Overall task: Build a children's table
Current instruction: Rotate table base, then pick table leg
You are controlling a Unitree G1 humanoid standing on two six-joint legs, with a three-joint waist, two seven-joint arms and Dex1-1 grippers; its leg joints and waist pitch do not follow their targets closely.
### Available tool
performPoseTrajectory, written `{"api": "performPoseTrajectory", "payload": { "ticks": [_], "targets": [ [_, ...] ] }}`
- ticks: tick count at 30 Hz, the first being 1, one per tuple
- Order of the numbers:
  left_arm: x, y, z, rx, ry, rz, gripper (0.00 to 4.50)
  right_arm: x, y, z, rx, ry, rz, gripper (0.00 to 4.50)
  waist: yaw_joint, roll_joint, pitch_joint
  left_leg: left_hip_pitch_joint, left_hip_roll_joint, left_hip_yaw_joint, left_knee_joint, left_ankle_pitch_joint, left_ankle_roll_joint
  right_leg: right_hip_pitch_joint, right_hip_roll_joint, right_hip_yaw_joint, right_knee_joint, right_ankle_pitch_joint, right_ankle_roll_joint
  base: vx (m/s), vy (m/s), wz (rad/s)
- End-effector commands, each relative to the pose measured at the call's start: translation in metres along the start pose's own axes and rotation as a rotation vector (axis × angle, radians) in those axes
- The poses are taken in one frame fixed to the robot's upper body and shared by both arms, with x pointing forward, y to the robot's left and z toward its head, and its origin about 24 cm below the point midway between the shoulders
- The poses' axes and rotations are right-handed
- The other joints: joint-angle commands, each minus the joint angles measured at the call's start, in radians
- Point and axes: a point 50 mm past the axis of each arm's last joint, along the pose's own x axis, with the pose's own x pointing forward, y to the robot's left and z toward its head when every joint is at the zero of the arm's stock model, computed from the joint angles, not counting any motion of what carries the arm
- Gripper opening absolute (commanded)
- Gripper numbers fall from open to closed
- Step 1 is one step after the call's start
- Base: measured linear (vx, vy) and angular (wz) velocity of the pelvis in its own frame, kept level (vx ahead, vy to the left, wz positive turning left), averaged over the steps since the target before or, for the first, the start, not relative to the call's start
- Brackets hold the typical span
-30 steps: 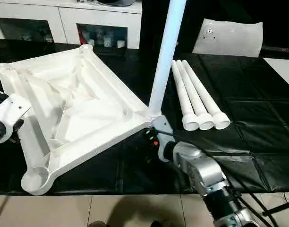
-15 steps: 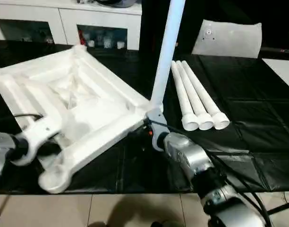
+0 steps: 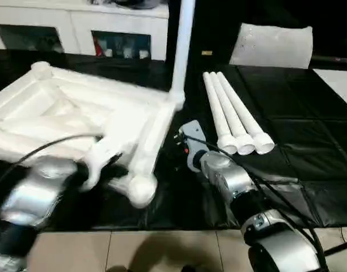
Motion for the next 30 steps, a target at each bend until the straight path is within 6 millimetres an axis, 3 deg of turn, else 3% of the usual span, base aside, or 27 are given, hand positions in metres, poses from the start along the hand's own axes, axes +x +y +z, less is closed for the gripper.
{"api": "performPoseTrajectory", "payload": {
  "ticks": [1,2,7,10,12,13,15,18,19,20,21,24,25,26,30],
  "targets": [
    [0.009,0.002,0.007,0.047,-0.024,0.054,0.03,0.003,0.005,0.011,-0.021,-0.039,0.018,4.50,-0.003,0.028,-0.069,0.007,0.028,-0.007,-0.070,-0.228,-0.038,0.051,-0.074,0.053,-0.075,-0.266,-0.159,0.000,0.000,0.00],
    [0.012,0.006,0.010,0.043,-0.036,0.087,0.03,0.002,0.002,0.013,-0.020,-0.051,0.002,4.50,-0.006,0.029,-0.070,0.000,0.028,-0.009,-0.073,-0.218,-0.037,0.055,-0.073,0.051,-0.073,-0.254,-0.158,0.000,0.000,0.00],
    [0.022,0.012,0.024,0.014,-0.140,0.178,0.03,-0.009,-0.023,0.026,-0.055,-0.135,-0.124,4.50,-0.002,0.031,-0.074,0.002,0.028,-0.004,-0.066,-0.180,-0.029,0.053,-0.072,0.051,-0.070,-0.180,-0.178,0.000,0.000,0.00],
    [0.019,0.010,0.032,-0.004,-0.244,0.176,0.03,-0.017,-0.037,0.040,0.001,-0.203,-0.173,4.50,-0.001,0.031,-0.081,-0.003,0.027,-0.003,-0.063,-0.134,-0.017,0.061,-0.071,0.050,-0.059,-0.093,-0.189,0.000,0.000,0.00],
    [0.010,0.007,0.031,-0.016,-0.272,0.152,0.42,-0.021,-0.048,0.051,0.000,-0.219,-0.243,4.50,-0.002,0.034,-0.083,-0.004,0.027,-0.003,-0.061,-0.117,-0.011,0.061,-0.069,0.049,-0.055,-0.050,-0.206,0.000,0.000,0.00],
    [0.008,0.006,0.030,-0.014,-0.273,0.150,0.42,-0.021,-0.052,0.053,-0.008,-0.218,-0.271,4.50,-0.002,0.037,-0.082,-0.003,0.028,-0.003,-0.061,-0.116,-0.014,0.061,-0.071,0.048,-0.053,-0.047,-0.211,0.000,0.000,0.00],
    [0.003,0.004,0.027,-0.009,-0.271,0.158,0.61,-0.022,-0.060,0.056,0.006,-0.178,-0.325,4.50,-0.005,0.034,-0.079,-0.004,0.027,-0.002,-0.062,-0.141,-0.021,0.060,-0.068,0.046,-0.055,-0.079,-0.210,0.000,0.000,0.00],
    [-0.004,0.001,0.024,0.004,-0.272,0.169,0.86,-0.021,-0.066,0.058,0.031,-0.104,-0.347,4.50,-0.013,0.035,-0.070,0.001,0.025,-0.001,-0.062,-0.208,-0.031,0.052,-0.064,0.046,-0.067,-0.196,-0.183,0.000,0.000,0.00],
    [-0.009,-0.001,0.024,0.003,-0.281,0.167,0.95,-0.020,-0.072,0.059,0.048,-0.034,-0.385,4.50,-0.014,0.028,-0.071,0.002,0.025,-0.001,-0.061,-0.216,-0.033,0.052,-0.064,0.047,-0.067,-0.211,-0.181,0.000,0.000,0.00],
    [-0.010,-0.002,0.025,0.003,-0.283,0.166,0.95,-0.020,-0.073,0.059,0.056,-0.016,-0.394,4.50,-0.012,0.029,-0.072,0.002,0.025,-0.002,-0.062,-0.212,-0.034,0.052,-0.065,0.047,-0.066,-0.223,-0.177,0.000,0.000,0.00],
    [-0.015,-0.004,0.026,0.004,-0.293,0.160,1.20,-0.020,-0.077,0.061,0.070,0.008,-0.405,4.50,-0.011,0.029,-0.073,0.002,0.026,-0.001,-0.061,-0.211,-0.035,0.050,-0.066,0.048,-0.065,-0.221,-0.177,0.000,0.000,0.00],
    [-0.025,-0.014,0.033,0.013,-0.311,0.130,1.31,-0.023,-0.088,0.067,0.094,0.033,-0.451,4.50,-0.009,0.021,-0.073,0.001,0.028,0.002,-0.059,-0.194,-0.032,0.048,-0.064,0.047,-0.060,-0.179,-0.186,0.000,0.000,0.00],
    [-0.026,-0.015,0.034,0.015,-0.313,0.122,1.36,-0.024,-0.090,0.067,0.104,0.038,-0.464,4.50,-0.006,0.025,-0.073,0.000,0.027,0.002,-0.059,-0.184,-0.030,0.048,-0.064,0.046,-0.058,-0.167,-0.190,0.000,0.000,0.00],
    [-0.027,-0.017,0.036,0.017,-0.315,0.112,1.62,-0.025,-0.092,0.067,0.114,0.043,-0.476,4.50,-0.006,0.025,-0.072,0.001,0.028,0.003,-0.058,-0.184,-0.032,0.046,-0.064,0.046,-0.056,-0.167,-0.191,0.000,0.000,0.00],
    [-0.031,-0.023,0.040,0.020,-0.316,0.097,1.90,-0.028,-0.099,0.068,0.159,0.054,-0.511,4.50,-0.006,0.022,-0.072,-0.005,0.025,0.004,-0.056,-0.183,-0.029,0.050,-0.063,0.045,-0.057,-0.171,-0.178,0.000,0.000,0.00]
  ]
}}
